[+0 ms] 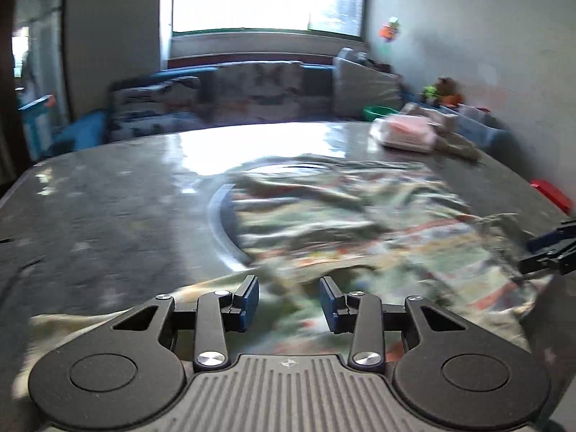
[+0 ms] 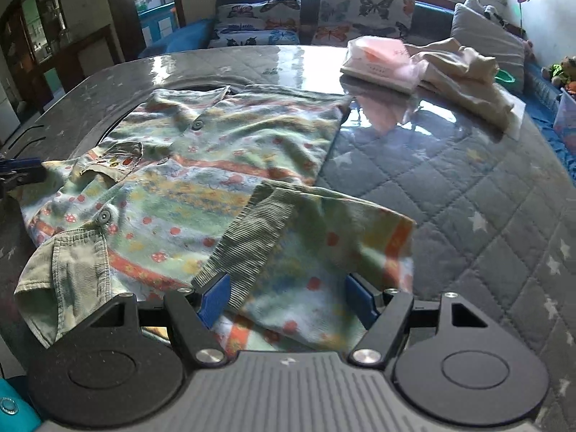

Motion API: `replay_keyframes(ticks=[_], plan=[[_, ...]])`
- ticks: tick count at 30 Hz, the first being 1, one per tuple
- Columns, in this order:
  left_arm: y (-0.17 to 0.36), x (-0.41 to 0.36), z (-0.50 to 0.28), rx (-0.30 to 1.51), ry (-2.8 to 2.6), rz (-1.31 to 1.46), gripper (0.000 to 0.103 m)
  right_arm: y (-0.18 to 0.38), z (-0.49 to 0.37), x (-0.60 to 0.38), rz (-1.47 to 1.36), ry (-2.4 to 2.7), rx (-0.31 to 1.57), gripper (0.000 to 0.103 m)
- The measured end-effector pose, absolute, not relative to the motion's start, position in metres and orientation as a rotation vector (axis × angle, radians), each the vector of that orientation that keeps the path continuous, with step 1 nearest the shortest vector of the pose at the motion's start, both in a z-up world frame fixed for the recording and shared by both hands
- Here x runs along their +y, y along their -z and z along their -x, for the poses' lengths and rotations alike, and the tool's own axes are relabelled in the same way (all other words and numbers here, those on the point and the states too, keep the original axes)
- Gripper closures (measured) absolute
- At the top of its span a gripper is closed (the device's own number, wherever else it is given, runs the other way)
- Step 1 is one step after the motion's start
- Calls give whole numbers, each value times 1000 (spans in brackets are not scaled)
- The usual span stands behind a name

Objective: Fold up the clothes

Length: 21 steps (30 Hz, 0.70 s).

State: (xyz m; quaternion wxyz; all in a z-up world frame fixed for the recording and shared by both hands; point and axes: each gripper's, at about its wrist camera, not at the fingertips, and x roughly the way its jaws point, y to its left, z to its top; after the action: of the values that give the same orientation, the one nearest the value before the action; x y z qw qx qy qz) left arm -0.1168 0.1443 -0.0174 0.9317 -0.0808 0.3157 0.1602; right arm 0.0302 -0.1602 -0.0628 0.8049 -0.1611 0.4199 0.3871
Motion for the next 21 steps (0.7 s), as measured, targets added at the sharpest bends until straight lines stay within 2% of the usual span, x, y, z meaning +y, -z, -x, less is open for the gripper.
replay_keyframes(ticks=[6, 11, 12, 13, 16, 21], plan=[[24, 114, 82, 660, -215, 184, 63, 58, -9, -156, 369, -915, 856, 40], [35, 90, 68, 683, -147, 157, 62, 69, 15, -136, 495, -940, 786, 54], [38, 87, 66, 690, -143, 153, 62, 70, 17, -136, 495, -938, 773, 60], [40, 85, 65, 700, -142, 150, 62, 70, 17, -136, 490, -934, 759, 77], [47, 82, 65, 720, -137, 151, 62, 62, 10, -146, 418, -908, 745, 96], [48, 83, 65, 723, -139, 154, 61, 41, -5, -178, 339, -796, 654, 98]])
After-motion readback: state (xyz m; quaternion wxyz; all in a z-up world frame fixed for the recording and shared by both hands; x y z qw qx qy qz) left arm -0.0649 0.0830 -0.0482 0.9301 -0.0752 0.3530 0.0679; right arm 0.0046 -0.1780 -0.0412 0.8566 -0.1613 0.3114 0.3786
